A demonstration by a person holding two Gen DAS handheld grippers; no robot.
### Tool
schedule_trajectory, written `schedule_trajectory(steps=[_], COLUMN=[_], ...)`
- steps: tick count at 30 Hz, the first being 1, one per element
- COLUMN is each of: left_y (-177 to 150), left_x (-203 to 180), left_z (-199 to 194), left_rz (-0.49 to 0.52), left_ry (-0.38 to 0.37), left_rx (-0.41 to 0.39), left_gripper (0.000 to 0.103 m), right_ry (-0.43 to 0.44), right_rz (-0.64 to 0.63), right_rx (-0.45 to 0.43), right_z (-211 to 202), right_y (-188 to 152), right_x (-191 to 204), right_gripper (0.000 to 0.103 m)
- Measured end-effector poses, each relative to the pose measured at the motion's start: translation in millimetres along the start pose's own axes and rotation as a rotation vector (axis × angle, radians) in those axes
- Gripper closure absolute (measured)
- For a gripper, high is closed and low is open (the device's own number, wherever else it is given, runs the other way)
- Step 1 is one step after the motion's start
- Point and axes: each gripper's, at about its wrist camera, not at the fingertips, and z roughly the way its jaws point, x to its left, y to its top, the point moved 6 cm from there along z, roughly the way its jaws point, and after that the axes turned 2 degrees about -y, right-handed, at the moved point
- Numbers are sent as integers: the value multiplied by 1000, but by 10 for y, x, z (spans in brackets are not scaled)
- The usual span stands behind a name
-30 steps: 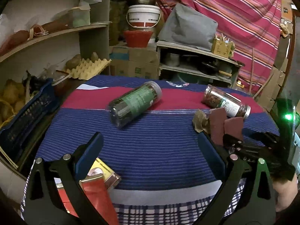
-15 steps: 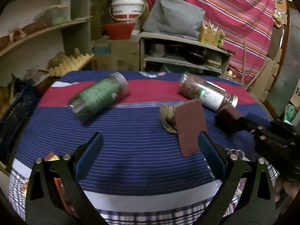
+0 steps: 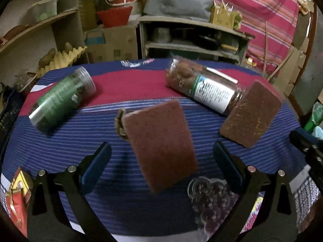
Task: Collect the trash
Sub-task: 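Grasp a brown scouring pad with the right tool while the left tool grasps the other pad, then carry both brown scouring pads with both tools over the basket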
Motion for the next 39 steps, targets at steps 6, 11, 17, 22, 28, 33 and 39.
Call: schedule_trajectory(steps=[6, 11, 17, 22, 28, 33, 39], left_y=[-46, -99, -103, -30, -37, -44, -64], left_x=[63, 150, 379, 706, 909, 915, 921], left_z=[123, -86, -465, -481, -388, -350, -295], left_rz=[-30, -10, 31, 1, -37, -28, -31], left_ry=[-57, -83, -53, -16, 0, 1, 2], left_rx=[50, 5, -97, -131, -137, -146, -139], left_gripper=[46, 49, 50, 59, 64, 65, 65], right_ry=[-15, -11, -37, -81, -147, -180, -171], right_rz=[-33, -12, 28, 51, 87, 88, 100], right_rx=[-23, -19, -13, -4, -7, -4, 1], right_z=[21, 103, 236, 357, 476, 526, 537], right_y=[44, 65, 97, 163, 345, 410, 404], right_x=[121, 254, 461, 618, 765, 824, 802], right_gripper=[31, 29, 23, 23, 23, 24, 43])
